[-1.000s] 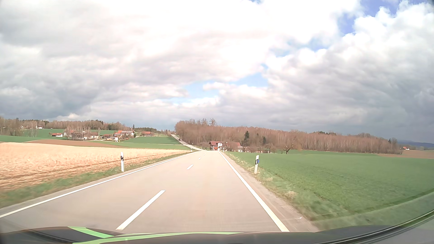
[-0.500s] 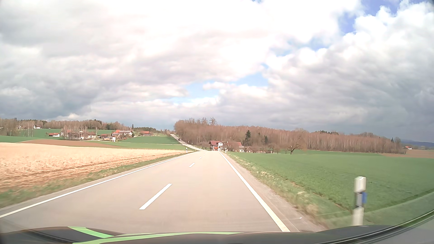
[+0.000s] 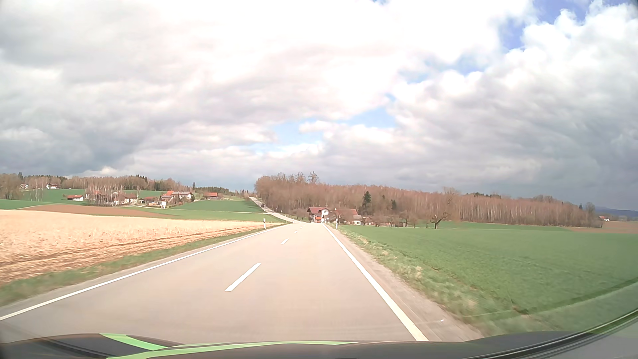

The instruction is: Follow the waypoints while adhering to traffic rules and regulations

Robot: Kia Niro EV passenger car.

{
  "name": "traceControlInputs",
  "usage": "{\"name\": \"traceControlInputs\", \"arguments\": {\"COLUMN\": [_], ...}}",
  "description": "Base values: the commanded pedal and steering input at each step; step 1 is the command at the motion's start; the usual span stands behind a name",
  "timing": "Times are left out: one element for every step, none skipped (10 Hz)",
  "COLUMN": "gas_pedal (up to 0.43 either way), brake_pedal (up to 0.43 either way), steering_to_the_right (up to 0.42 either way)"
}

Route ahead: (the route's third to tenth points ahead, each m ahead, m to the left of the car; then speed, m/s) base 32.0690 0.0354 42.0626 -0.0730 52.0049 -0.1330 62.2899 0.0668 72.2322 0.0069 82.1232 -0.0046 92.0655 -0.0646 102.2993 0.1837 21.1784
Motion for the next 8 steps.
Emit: {"name": "traceControlInputs", "arguments": {"gas_pedal": [0.138,0.130,0.118,0.098,0.079,0.067,0.059,0.059], "brake_pedal": [0.000,0.000,0.000,0.000,0.000,0.000,0.000,0.000], "steering_to_the_right": [0.000,-0.001,-0.001,0.000,-0.001,-0.001,-0.001,-0.001]}}
